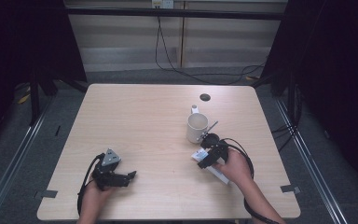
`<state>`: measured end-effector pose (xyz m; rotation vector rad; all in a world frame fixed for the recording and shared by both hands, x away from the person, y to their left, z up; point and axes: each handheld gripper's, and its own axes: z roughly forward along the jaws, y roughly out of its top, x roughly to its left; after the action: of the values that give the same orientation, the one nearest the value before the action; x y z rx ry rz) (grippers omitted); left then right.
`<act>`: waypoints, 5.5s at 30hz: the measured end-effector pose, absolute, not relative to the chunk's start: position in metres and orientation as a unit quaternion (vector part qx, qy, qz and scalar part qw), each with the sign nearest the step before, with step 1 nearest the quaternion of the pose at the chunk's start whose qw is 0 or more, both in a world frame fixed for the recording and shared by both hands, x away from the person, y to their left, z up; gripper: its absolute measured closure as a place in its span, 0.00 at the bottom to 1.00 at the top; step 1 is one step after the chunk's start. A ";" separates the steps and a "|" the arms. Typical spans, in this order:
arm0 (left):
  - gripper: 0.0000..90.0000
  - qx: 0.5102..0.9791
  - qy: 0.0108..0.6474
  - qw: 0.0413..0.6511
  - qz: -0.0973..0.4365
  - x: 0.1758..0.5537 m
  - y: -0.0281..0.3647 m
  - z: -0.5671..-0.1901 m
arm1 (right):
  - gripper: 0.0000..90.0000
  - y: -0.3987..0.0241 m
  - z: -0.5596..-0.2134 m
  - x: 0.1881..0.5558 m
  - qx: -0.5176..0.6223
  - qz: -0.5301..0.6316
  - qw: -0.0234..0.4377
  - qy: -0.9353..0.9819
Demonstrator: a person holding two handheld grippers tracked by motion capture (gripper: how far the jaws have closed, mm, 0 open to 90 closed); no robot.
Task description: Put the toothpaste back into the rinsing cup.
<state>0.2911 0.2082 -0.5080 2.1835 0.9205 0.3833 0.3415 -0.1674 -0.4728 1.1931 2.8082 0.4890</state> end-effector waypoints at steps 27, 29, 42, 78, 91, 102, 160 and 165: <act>0.17 0.848 0.358 0.362 0.148 0.291 0.208 -0.508 | 0.73 -0.173 -0.462 0.330 0.380 0.201 0.043 0.902; 0.17 0.848 0.357 0.363 0.148 0.291 0.208 -0.508 | 0.74 -0.179 -0.459 0.326 0.382 0.225 0.044 0.895; 0.17 0.848 0.359 0.362 0.148 0.291 0.208 -0.508 | 0.75 -0.208 -0.441 0.314 0.387 0.330 0.071 0.858; 0.17 0.848 0.358 0.362 0.148 0.291 0.208 -0.508 | 0.75 -0.230 -0.404 0.311 0.403 0.468 0.121 0.777; 0.17 0.848 0.358 0.362 0.148 0.291 0.208 -0.508 | 0.75 -0.226 -0.392 0.312 0.398 0.482 0.137 0.769; 0.17 0.848 0.358 0.362 0.148 0.291 0.208 -0.508 | 0.75 -0.222 -0.380 0.315 0.398 0.489 0.156 0.760; 0.17 0.848 0.359 0.362 0.147 0.291 0.208 -0.508 | 0.74 -0.216 -0.346 0.362 0.424 0.537 0.205 0.700; 0.17 0.848 0.358 0.362 0.148 0.291 0.208 -0.508 | 0.74 -0.213 -0.346 0.366 0.424 0.531 0.211 0.702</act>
<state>0.2912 0.2083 -0.5080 2.1831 0.9217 0.3821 0.3656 -0.2133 -0.3463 1.1791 1.9518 1.4771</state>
